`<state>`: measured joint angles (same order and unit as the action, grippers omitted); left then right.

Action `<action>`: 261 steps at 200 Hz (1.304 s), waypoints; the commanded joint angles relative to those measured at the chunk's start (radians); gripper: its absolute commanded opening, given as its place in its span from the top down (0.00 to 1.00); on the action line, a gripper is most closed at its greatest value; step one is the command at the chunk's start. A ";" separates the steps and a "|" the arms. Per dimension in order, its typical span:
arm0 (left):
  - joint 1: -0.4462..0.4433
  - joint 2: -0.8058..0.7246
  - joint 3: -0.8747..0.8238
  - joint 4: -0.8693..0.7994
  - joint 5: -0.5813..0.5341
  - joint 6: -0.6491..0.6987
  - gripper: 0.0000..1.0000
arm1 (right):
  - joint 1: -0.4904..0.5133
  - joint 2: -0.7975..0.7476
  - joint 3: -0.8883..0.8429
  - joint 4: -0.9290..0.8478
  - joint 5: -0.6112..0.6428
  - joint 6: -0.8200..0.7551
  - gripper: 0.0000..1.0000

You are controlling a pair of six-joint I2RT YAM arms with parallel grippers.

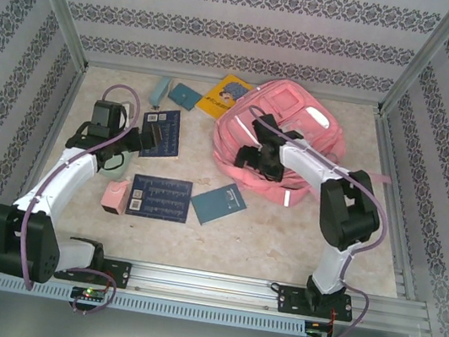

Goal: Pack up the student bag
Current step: Move the student bag to the top-center of the table, then rotate the student bag at the top-center of the table.

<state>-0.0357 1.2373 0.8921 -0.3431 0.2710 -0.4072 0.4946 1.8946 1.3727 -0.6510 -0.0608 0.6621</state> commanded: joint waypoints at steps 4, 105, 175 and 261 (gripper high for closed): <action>-0.058 -0.001 -0.013 0.050 0.003 -0.086 0.00 | 0.071 0.095 0.086 0.027 -0.164 0.010 0.02; -0.412 0.174 0.016 0.071 -0.175 -0.404 0.07 | -0.008 -0.074 0.042 -0.003 0.002 -0.116 0.02; -0.519 0.410 0.174 0.046 -0.144 -0.448 0.12 | -0.117 -0.154 0.050 -0.024 0.077 -0.206 0.02; -0.544 0.580 0.293 0.133 -0.087 -0.507 0.22 | -0.287 0.022 0.198 -0.040 0.112 -0.238 0.02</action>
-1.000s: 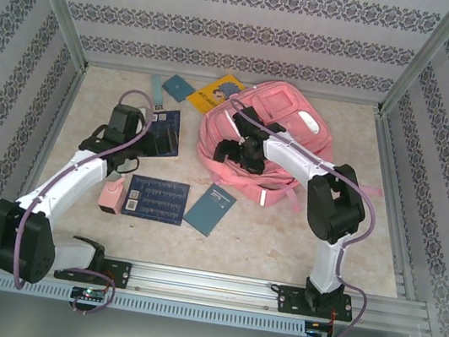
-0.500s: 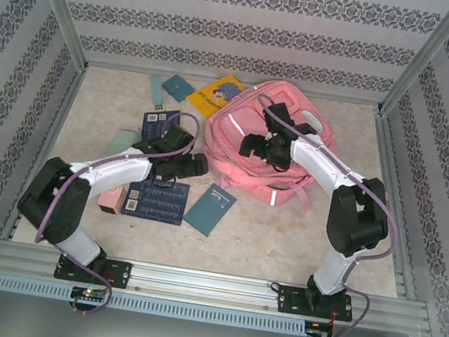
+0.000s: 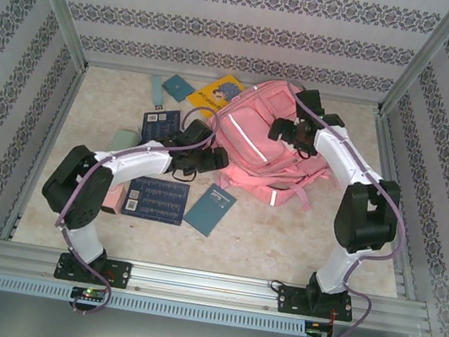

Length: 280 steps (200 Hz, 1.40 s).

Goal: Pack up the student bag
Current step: Rotate the student bag at the top-center of the table.

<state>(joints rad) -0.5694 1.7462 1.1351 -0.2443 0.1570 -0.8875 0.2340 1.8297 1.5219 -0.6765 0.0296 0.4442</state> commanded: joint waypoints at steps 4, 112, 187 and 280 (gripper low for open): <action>-0.010 0.083 0.060 0.033 0.028 -0.026 0.25 | -0.031 0.098 0.052 -0.015 0.018 -0.016 0.02; 0.055 0.336 0.423 -0.216 -0.076 0.132 0.76 | -0.056 -0.033 -0.348 0.131 -0.140 0.133 0.03; 0.044 0.260 0.499 -0.318 -0.057 0.247 0.47 | -0.015 -0.247 -0.376 0.058 -0.036 0.081 0.03; -0.172 0.293 0.691 -0.483 -0.080 0.513 0.45 | -0.069 -0.346 -0.614 0.097 -0.069 0.124 0.36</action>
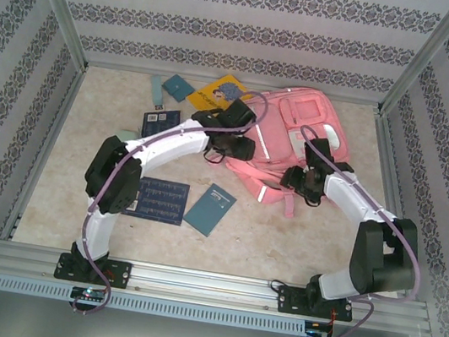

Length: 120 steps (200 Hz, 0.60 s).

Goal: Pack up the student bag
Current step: Rotate the student bag at the top-center of the table.

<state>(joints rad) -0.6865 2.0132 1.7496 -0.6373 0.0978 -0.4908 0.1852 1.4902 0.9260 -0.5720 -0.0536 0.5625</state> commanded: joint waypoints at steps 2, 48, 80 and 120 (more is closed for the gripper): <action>-0.057 0.030 0.080 -0.092 -0.018 0.117 0.45 | -0.020 -0.005 -0.018 -0.008 0.016 0.005 0.36; -0.128 0.126 0.180 -0.130 0.028 0.255 0.45 | -0.050 0.043 -0.024 -0.008 0.037 -0.002 0.53; -0.159 0.211 0.248 -0.168 0.000 0.366 0.47 | -0.050 0.045 -0.041 0.007 0.011 0.008 0.52; -0.187 0.299 0.309 -0.177 -0.086 0.485 0.47 | -0.050 0.038 -0.042 0.006 -0.004 0.008 0.52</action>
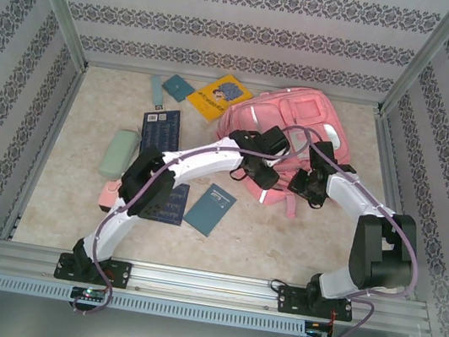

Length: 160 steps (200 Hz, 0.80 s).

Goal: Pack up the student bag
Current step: Pick up the student bag from the top-center of the table.

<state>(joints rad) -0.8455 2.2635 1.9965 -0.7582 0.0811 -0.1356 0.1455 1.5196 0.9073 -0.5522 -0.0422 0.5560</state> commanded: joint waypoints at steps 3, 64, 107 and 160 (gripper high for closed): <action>-0.030 0.055 0.069 -0.058 -0.078 0.135 0.46 | -0.011 0.007 -0.025 -0.014 -0.016 0.015 0.52; -0.075 0.103 0.107 -0.020 -0.262 0.245 0.43 | -0.019 -0.038 -0.043 -0.018 -0.051 0.029 0.52; -0.079 0.080 0.117 0.021 -0.236 0.284 0.36 | -0.051 -0.126 -0.038 -0.052 -0.033 0.047 0.50; -0.079 0.149 0.117 0.023 -0.203 0.347 0.33 | -0.093 -0.189 -0.010 -0.085 -0.033 0.055 0.47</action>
<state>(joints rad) -0.9096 2.3566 2.1101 -0.7322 -0.1318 0.1402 0.0673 1.3560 0.8738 -0.6033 -0.0769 0.6006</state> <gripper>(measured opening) 0.674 0.524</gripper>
